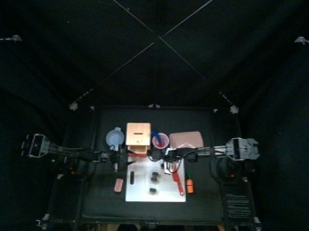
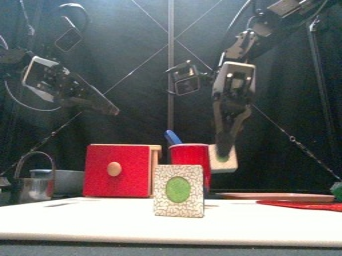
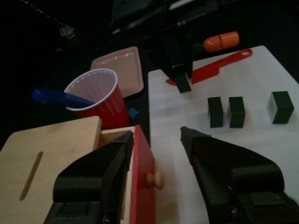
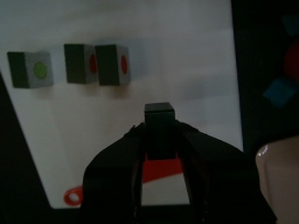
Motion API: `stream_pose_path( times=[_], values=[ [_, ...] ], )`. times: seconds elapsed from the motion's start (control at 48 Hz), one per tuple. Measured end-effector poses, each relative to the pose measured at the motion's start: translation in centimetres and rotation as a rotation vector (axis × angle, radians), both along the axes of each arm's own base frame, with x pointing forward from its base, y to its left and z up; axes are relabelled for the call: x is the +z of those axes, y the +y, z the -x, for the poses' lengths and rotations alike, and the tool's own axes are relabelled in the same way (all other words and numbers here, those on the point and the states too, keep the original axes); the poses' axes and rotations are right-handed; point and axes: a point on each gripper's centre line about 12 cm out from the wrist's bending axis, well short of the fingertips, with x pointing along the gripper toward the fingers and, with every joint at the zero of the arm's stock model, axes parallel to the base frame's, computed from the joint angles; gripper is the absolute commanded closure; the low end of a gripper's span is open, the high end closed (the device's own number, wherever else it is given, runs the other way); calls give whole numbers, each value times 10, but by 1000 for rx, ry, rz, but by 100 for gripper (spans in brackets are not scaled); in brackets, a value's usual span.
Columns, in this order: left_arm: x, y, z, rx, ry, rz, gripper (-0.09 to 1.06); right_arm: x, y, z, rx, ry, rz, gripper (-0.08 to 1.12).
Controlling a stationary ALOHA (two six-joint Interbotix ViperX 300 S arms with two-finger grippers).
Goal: Place sushi on board then cut the sushi with the knife then place the pieces on the plate
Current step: Place the 4 sushi pieces on the plate
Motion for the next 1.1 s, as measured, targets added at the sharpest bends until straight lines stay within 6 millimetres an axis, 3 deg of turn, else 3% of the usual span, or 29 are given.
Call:
stream_pose_path(
  times=[0.146, 0.375, 0.667, 0.792, 1.104],
  values=[
    [0, 0, 0, -1, 0, -1, 13, 16, -13, 31, -87, -32, -50, 50],
    [0, 1, -1, 5, 0, 0, 13, 11, -62, 70, -292, -77, -42, 50],
    [1, 4, -5, 20, -2, 11, 13, -9, -107, 79, -474, -80, -49, 50],
    [1, 4, -5, 20, -2, 9, 13, -22, -114, 79, -590, -42, -108, 50],
    [1, 4, -5, 20, -2, 9, 13, -25, -132, 90, -899, -8, -59, 50]
  ],
)
